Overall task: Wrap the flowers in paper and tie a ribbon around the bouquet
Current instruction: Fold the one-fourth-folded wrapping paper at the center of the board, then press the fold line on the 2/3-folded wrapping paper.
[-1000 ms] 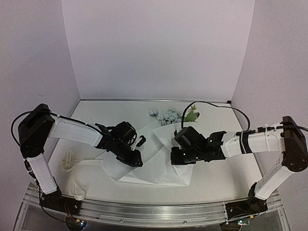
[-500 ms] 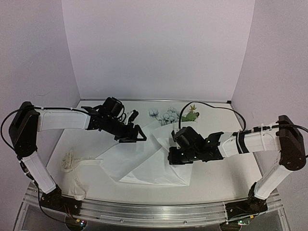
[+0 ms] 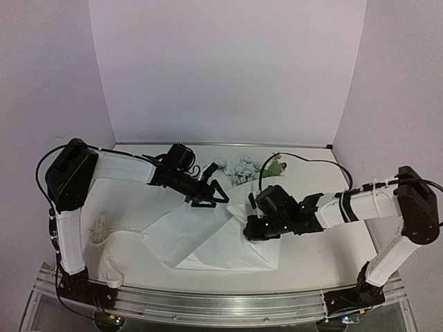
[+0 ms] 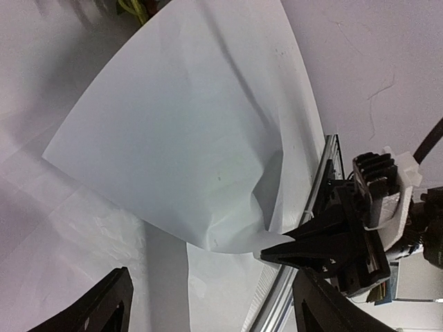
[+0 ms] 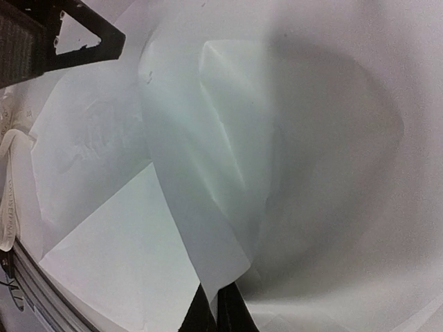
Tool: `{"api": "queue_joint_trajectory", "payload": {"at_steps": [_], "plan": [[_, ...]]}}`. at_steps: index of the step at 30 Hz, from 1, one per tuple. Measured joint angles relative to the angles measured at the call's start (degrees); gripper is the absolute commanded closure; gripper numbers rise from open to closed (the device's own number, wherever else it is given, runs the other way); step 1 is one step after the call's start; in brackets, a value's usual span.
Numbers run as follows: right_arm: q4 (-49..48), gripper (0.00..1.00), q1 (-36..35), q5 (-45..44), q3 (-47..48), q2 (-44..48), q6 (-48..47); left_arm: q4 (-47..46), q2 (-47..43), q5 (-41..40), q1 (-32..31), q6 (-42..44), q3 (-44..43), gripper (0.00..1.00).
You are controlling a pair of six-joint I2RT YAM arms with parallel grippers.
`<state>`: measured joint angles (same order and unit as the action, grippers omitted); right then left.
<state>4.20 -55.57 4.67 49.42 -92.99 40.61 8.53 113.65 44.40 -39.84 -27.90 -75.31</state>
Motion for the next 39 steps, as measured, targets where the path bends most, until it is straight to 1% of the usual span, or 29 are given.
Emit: {"api": "queue_joint_trajectory", "payload": {"at_steps": [3,6,15,20,26,35,39], "plan": [[-1.34,1.00,0.75,1.96,-1.32,0.02,-0.36,-1.93,0.41,2.83,0.25,-0.46,-0.02,0.22],[-2.73,1.00,1.61,3.97,-2.49,0.23,-0.61,-4.19,0.93,5.34,0.73,-0.93,-0.02,0.23],[-4.94,1.00,3.40,10.18,-2.92,1.33,-0.70,-5.83,2.67,6.30,1.93,-2.21,0.00,0.22],[-5.71,1.00,3.40,11.97,-2.81,1.33,-0.10,-8.68,3.79,5.15,1.93,-4.99,0.02,0.23],[-6.44,1.00,3.40,12.44,-2.81,1.33,0.18,-10.49,3.86,1.13,1.90,-8.86,0.24,0.23],[-6.79,1.00,3.40,12.35,-1.96,1.33,1.16,-16.63,3.86,-3.94,1.90,-18.52,5.59,0.20],[-6.79,1.00,3.40,12.37,-1.70,1.33,1.45,-18.45,3.85,-4.57,1.90,-21.02,6.62,0.22]]}}
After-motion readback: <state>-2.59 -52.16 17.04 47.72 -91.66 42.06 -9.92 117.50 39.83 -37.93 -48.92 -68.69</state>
